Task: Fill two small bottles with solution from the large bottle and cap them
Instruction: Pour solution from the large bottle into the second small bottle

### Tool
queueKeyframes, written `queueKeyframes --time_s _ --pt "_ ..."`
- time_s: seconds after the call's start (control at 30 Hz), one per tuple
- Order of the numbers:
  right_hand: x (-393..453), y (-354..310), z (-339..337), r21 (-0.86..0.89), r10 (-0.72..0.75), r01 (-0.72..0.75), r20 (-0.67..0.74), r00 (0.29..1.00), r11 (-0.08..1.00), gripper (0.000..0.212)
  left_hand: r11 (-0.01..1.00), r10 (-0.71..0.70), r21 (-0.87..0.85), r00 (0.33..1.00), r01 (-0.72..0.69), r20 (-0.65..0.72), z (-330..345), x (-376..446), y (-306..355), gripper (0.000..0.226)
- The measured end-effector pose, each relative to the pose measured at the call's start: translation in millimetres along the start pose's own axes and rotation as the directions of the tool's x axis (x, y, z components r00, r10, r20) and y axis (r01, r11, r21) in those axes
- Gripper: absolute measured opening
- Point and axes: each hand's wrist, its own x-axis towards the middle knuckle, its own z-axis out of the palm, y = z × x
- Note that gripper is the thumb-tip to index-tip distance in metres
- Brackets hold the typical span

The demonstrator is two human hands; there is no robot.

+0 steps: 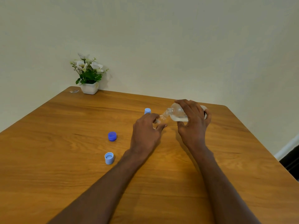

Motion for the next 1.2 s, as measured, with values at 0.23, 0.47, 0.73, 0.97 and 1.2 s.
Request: queueKeyframes --time_s 0.23,0.47,0.73,0.97,1.2 --pt "0.6 1.3 -0.3 -0.011 -0.007 0.007 -0.006 1.000 1.000 0.085 1.000 0.003 0.007 1.000 -0.003 0.002 -0.4 0.2 -0.1 0.039" --pt "-0.1 1.0 -1.3 -0.027 -0.013 0.013 0.011 1.000 1.000 0.085 1.000 0.001 0.010 1.000 -0.001 0.008 -0.5 -0.4 0.6 0.041" --pt "0.3 -0.1 -1.9 -0.030 -0.017 0.017 0.002 1.000 0.999 0.086 1.000 0.007 0.008 1.000 -0.007 0.012 0.3 0.0 -2.0 0.038" --pt "0.7 1.0 -2.2 -0.033 -0.028 0.027 -0.016 0.999 0.999 0.086 1.000 0.011 0.014 1.000 -0.011 0.004 1.4 -0.3 -2.1 0.038" --pt "0.9 1.0 -2.9 -0.037 -0.033 0.032 -0.017 0.999 0.999 0.086 1.000 0.011 0.026 1.000 -0.012 0.006 1.7 0.4 -1.2 0.038"
